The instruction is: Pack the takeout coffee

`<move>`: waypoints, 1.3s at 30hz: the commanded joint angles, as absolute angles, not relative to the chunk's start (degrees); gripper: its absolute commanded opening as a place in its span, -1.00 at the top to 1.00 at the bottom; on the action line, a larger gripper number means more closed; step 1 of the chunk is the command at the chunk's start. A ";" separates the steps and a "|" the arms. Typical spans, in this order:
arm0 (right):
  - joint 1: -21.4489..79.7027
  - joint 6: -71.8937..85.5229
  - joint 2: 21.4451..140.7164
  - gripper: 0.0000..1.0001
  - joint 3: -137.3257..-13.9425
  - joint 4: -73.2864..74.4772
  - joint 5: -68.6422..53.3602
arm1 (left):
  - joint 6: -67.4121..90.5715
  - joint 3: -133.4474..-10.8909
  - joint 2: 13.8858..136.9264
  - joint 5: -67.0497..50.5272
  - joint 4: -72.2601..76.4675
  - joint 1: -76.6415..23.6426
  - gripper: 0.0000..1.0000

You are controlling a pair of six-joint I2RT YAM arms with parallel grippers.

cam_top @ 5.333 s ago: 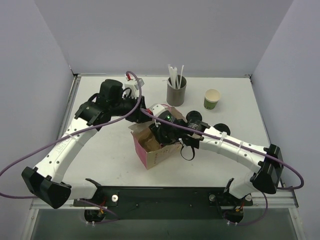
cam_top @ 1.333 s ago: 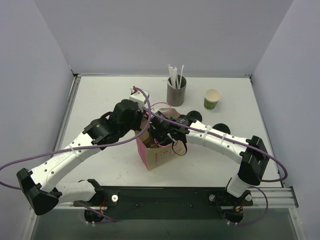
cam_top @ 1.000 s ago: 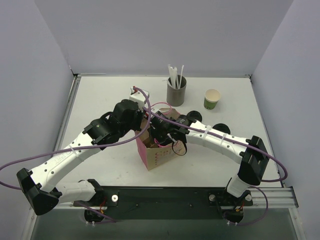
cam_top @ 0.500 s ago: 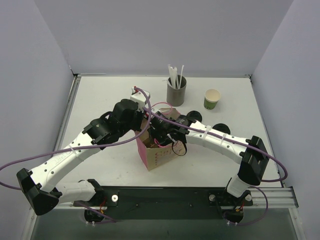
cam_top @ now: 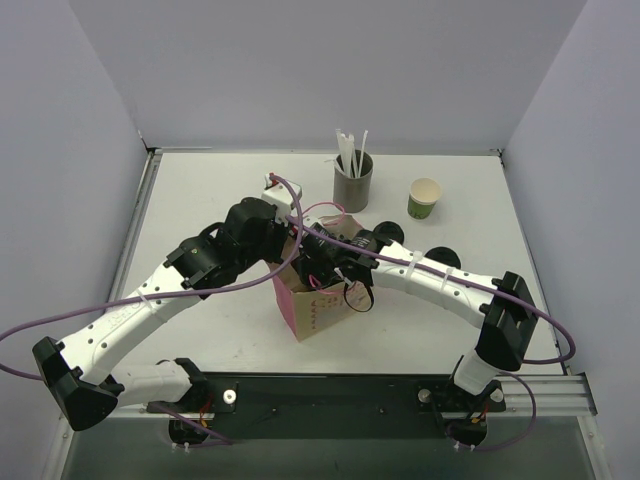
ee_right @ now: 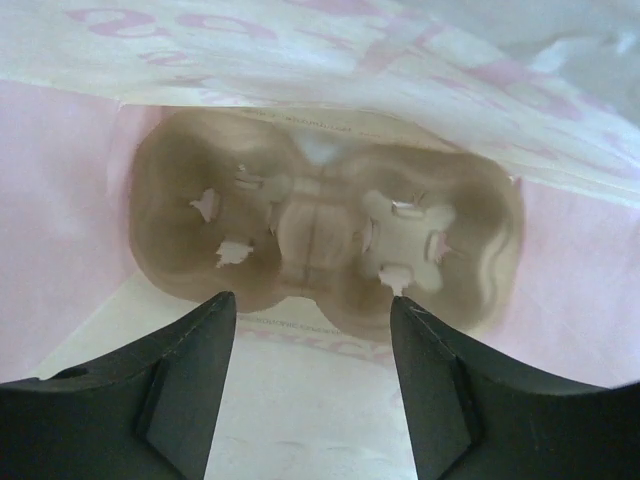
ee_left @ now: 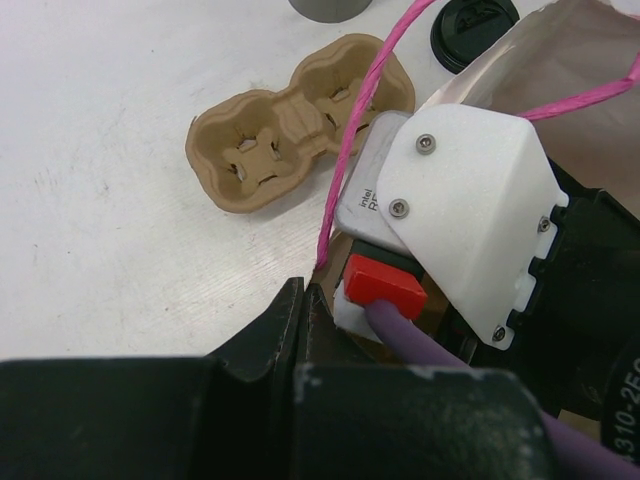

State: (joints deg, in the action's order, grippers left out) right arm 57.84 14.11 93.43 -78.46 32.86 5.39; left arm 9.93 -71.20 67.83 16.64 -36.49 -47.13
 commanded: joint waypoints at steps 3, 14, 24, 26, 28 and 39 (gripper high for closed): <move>59.06 12.57 94.40 -0.19 -80.33 34.28 6.94 | 7.21 -74.71 67.94 8.79 -32.52 -49.04 1.00; 59.06 12.30 92.99 -0.19 -81.21 34.89 7.47 | 7.03 -75.14 68.20 8.44 -32.96 -49.04 1.00; 59.06 11.78 91.93 -0.20 -82.62 36.21 7.82 | 6.15 -75.94 68.73 7.82 -34.01 -49.04 1.00; 58.98 11.78 91.76 -0.20 -82.70 36.21 7.82 | 6.07 -76.03 68.82 7.74 -34.45 -49.04 1.00; 58.97 11.69 91.67 -0.20 -82.88 36.39 7.91 | 5.89 -76.29 68.99 7.56 -34.80 -49.04 1.00; 58.98 11.34 89.56 -0.21 -84.64 37.79 7.47 | 6.15 -76.82 69.35 7.73 -36.82 -49.04 1.00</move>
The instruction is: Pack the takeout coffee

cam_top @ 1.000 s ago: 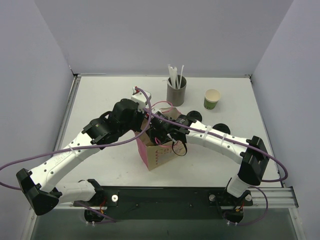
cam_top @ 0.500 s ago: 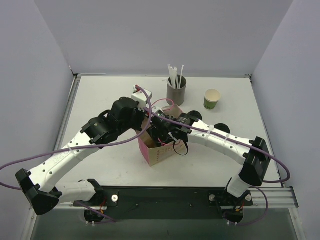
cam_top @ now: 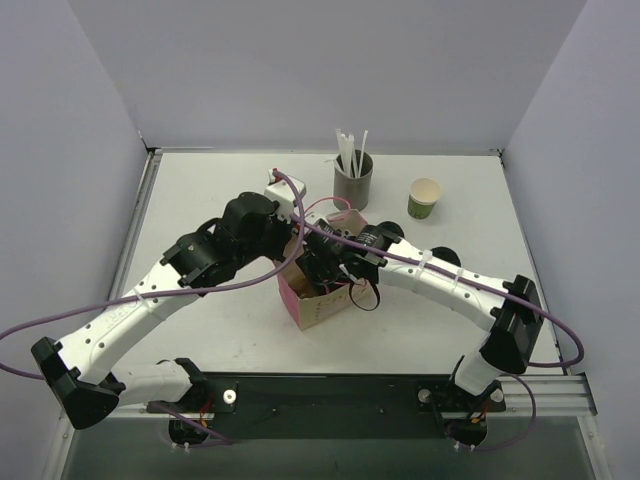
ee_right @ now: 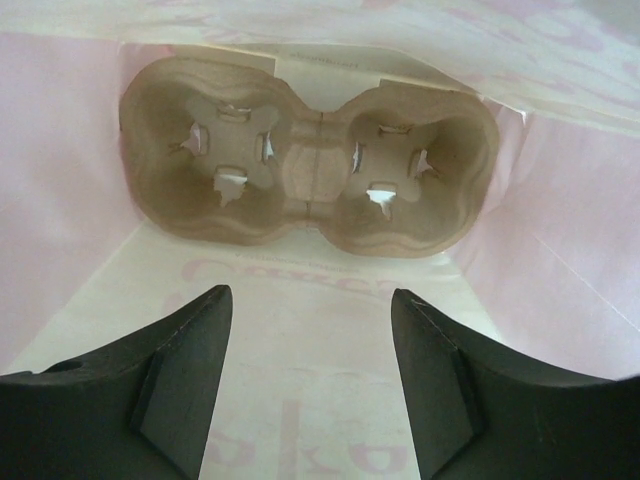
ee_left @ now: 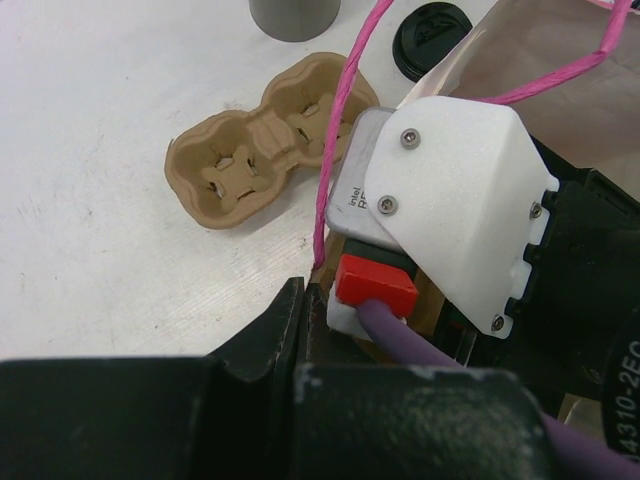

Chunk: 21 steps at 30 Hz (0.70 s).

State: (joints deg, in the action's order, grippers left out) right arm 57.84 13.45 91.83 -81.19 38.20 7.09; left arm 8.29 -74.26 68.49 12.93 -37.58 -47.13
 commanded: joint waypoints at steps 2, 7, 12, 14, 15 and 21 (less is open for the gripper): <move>59.06 11.43 88.43 -0.21 -85.25 38.32 7.12 | 6.33 -76.64 69.35 8.00 -36.91 -48.69 1.00; 58.45 12.22 85.96 -0.21 -86.74 38.58 5.54 | 8.70 -77.17 69.96 10.28 -37.62 -47.99 1.00; 57.48 13.27 84.03 -0.21 -88.94 39.11 5.80 | 10.72 -79.62 71.89 11.25 -40.69 -47.46 1.00; 56.78 13.62 83.59 -0.21 -90.08 39.02 6.06 | 10.46 -79.72 72.33 10.29 -40.96 -47.55 1.00; 56.52 13.80 83.58 -0.21 -90.52 38.85 6.59 | 10.28 -79.46 72.25 9.76 -40.70 -47.46 1.00; 55.28 15.38 82.44 -0.21 -94.74 36.39 8.52 | 10.02 -81.21 73.21 8.53 -41.84 -47.55 1.00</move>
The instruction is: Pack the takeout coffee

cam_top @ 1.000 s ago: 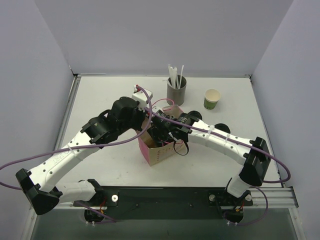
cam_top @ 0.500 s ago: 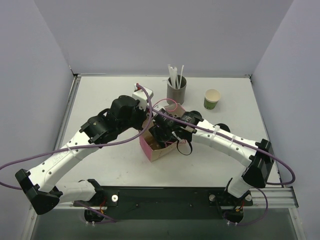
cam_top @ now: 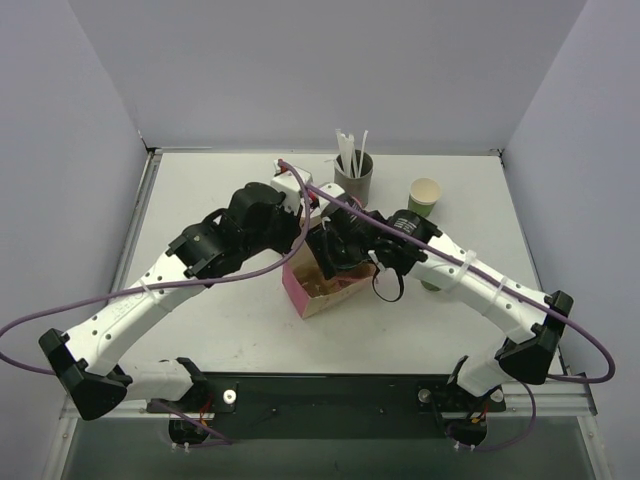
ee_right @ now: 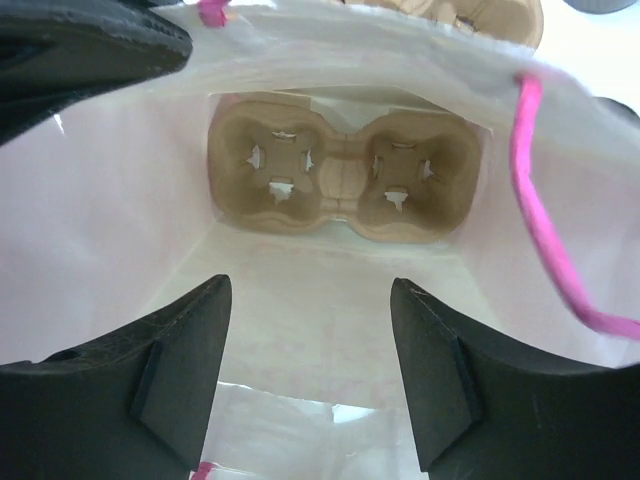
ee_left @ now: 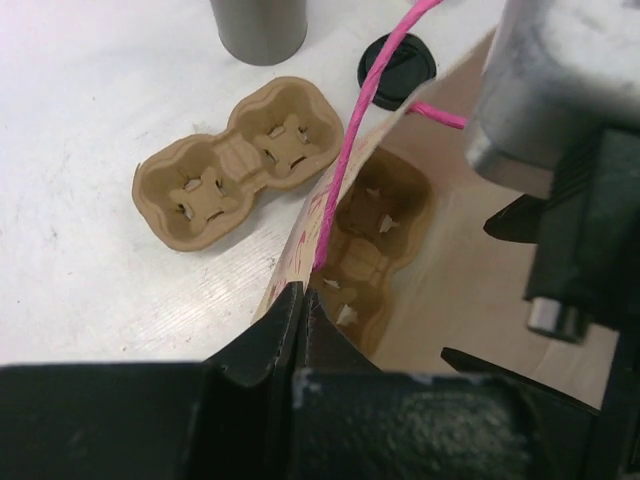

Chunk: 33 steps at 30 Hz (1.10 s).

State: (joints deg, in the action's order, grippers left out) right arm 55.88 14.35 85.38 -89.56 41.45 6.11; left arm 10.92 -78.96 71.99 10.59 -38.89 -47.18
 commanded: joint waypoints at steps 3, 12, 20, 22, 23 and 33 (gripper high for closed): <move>53.79 16.78 81.13 -0.21 -96.41 34.99 8.53 | 9.58 -81.74 73.65 7.91 -42.45 -47.46 1.00; 51.15 18.90 77.70 -0.27 -98.00 33.75 5.54 | 9.14 -82.88 74.53 7.82 -44.03 -47.55 1.00; 50.63 19.24 74.10 -0.27 -93.87 34.54 10.01 | 9.05 -82.97 73.65 10.28 -44.65 -47.11 1.00; 49.93 20.12 72.00 -0.27 -93.25 34.63 13.42 | 8.88 -83.14 73.22 10.72 -45.09 -46.93 1.00; 49.49 20.74 71.29 -0.27 -92.99 34.72 14.67 | 8.62 -83.14 73.04 10.81 -45.17 -46.76 1.00; 42.64 30.75 64.34 -0.28 -86.06 42.62 24.17 | 6.95 -83.49 69.26 3.70 -44.91 -45.00 1.00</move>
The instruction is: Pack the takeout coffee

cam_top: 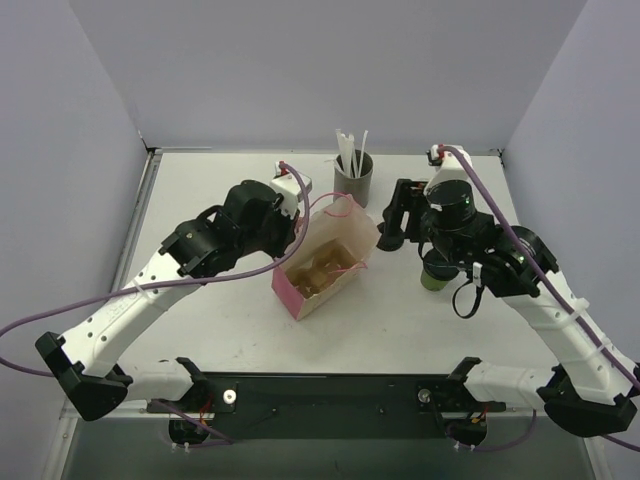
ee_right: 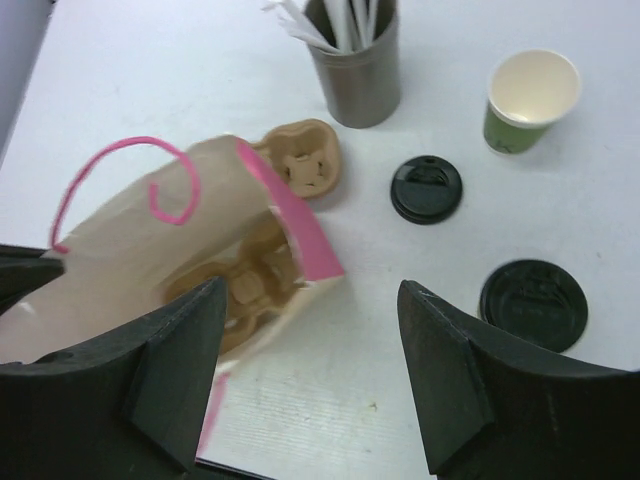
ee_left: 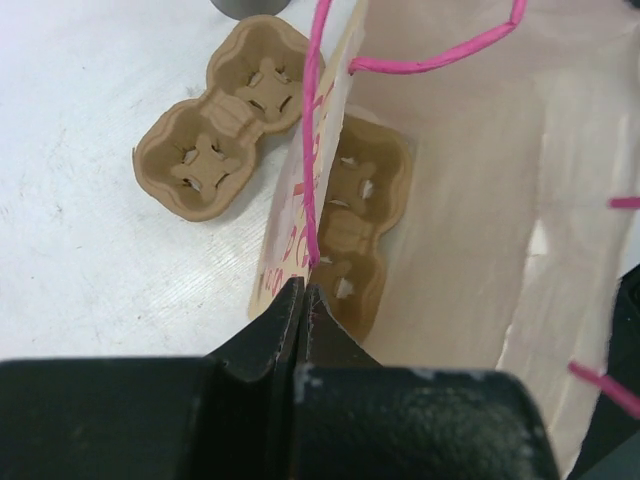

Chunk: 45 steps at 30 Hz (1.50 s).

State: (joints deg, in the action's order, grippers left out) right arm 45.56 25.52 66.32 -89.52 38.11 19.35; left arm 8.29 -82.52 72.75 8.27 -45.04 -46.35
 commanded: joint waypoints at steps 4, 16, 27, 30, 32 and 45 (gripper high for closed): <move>39.39 35.32 62.49 -0.29 -79.82 43.68 22.24 | 6.59 -84.46 68.47 3.25 -45.96 -44.30 1.00; 29.88 38.15 65.55 -0.31 -68.29 41.66 13.45 | 7.03 -85.25 63.64 9.32 -47.81 -39.56 1.00; 30.23 39.02 73.37 -0.28 -66.01 33.94 5.90 | 8.44 -86.92 62.84 12.83 -49.39 -35.77 1.00; 31.64 39.64 77.23 -0.18 -66.09 30.87 5.10 | 9.23 -87.54 61.97 16.08 -49.92 -35.25 1.00; 33.66 39.03 79.35 -0.11 -66.70 29.01 5.62 | 9.84 -87.89 61.44 18.01 -50.01 -34.89 1.00; 41.04 39.46 101.83 0.48 -69.51 3.43 4.39 | 10.28 -89.30 60.38 24.43 -50.10 -31.20 1.00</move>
State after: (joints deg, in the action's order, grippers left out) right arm 39.64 39.07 95.85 -66.24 11.31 3.75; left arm 10.02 -86.67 61.17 22.33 -52.07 -32.27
